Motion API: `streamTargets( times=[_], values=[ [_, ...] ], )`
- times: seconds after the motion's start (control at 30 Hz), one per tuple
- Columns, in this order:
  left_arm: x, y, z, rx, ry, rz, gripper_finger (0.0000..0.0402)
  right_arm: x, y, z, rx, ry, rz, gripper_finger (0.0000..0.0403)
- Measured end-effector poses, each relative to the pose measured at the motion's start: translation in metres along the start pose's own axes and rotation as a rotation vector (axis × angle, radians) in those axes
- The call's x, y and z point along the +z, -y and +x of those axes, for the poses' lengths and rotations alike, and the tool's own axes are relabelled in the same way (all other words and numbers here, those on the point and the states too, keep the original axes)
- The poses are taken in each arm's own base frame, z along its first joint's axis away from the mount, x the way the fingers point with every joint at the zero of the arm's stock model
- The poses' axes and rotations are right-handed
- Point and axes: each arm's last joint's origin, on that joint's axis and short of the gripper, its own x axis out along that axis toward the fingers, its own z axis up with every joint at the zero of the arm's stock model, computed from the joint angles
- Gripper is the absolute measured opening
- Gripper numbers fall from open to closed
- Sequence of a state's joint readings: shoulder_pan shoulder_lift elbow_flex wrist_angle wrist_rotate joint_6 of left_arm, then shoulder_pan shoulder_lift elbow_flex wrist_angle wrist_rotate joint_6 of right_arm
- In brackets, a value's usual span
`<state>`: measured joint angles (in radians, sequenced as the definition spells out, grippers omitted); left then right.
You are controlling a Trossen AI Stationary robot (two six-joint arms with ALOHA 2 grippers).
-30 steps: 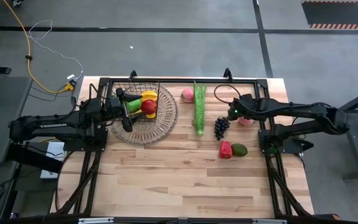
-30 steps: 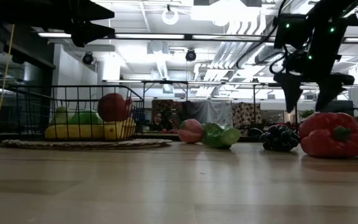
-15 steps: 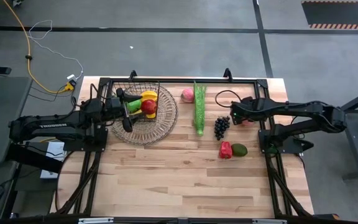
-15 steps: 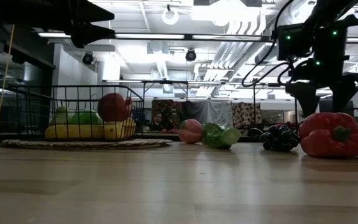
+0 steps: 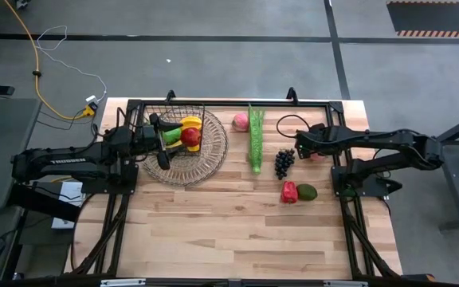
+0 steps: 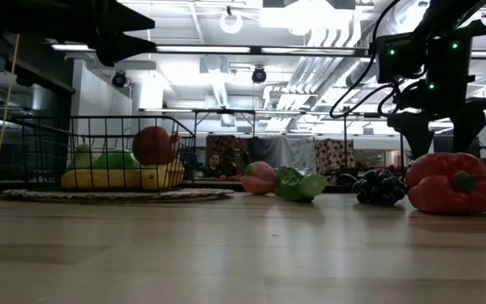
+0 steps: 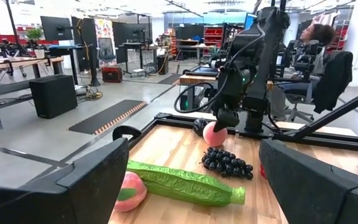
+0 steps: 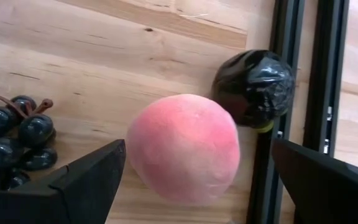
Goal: Build produce basket
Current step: Put the bottom pink peach into the black wire basket
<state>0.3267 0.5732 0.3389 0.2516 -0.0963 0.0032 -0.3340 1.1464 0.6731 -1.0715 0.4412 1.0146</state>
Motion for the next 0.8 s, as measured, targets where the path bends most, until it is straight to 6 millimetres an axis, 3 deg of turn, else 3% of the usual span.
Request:
streamTargets(
  times=[0.23, 0.4, 0.8],
  values=[
    [0.0, 0.001, 0.0, -0.017, -0.002, -0.01, 0.0351, 0.001, -0.019, 0.017, -0.017, -0.056, -0.072, 0.0392],
    [0.0, 0.001, 0.0, -0.017, -0.001, -0.009, 0.0351, -0.002, -0.017, 0.024, -0.093, -0.124, -0.1, 0.0392],
    [0.0, 0.001, 0.0, -0.016, -0.001, -0.007, 0.0351, 0.003, -0.023, 0.027, -0.062, -0.081, -0.129, 0.0392]
  ],
)
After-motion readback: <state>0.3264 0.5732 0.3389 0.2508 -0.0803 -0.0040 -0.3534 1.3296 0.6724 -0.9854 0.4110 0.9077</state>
